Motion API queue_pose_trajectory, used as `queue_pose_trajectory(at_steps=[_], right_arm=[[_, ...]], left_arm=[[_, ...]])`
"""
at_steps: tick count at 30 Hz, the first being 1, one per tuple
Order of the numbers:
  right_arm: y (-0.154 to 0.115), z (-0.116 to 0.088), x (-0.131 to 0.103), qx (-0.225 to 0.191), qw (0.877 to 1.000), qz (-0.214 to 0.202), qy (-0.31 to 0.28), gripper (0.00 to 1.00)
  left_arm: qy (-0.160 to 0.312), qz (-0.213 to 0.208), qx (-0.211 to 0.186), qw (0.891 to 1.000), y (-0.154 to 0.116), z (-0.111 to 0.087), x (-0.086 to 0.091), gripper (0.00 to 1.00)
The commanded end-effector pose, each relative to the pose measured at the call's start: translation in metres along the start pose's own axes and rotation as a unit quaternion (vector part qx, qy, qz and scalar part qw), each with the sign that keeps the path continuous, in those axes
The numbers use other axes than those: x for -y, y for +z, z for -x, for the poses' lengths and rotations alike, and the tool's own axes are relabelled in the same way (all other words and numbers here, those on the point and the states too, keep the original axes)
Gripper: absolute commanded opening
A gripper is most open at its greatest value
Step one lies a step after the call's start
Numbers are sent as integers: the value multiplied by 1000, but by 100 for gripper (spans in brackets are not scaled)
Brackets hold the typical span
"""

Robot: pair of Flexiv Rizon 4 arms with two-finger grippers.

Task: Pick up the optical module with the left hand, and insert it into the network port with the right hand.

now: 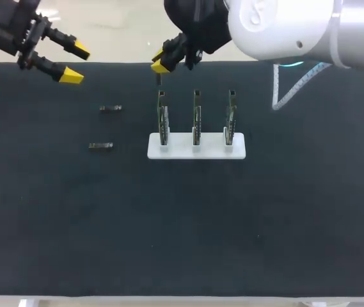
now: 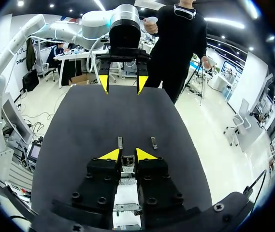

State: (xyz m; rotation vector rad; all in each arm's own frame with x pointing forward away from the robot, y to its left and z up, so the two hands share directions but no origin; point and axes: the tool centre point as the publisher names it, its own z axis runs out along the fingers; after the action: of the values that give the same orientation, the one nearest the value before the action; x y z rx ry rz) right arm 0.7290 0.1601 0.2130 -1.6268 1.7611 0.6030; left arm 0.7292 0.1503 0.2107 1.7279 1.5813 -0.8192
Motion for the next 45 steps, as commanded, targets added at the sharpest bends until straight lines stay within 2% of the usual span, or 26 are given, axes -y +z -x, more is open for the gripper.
queue_pose_trajectory(at_steps=[1,13,28,45], right_arm=[[9,-4,6,5,1000,4,-1,0],[17,-15,16,6,1000,6,8,0],[17,-19,18,12,1000,22,16,0],[23,-27,17,20,999,20,15,0]], left_arm=[[0,0,-2,1000,0,0,0,100],[0,0,-2,1000,0,0,0,100],[0,0,-2,1000,0,0,0,100],[0,0,-2,1000,0,0,0,100]])
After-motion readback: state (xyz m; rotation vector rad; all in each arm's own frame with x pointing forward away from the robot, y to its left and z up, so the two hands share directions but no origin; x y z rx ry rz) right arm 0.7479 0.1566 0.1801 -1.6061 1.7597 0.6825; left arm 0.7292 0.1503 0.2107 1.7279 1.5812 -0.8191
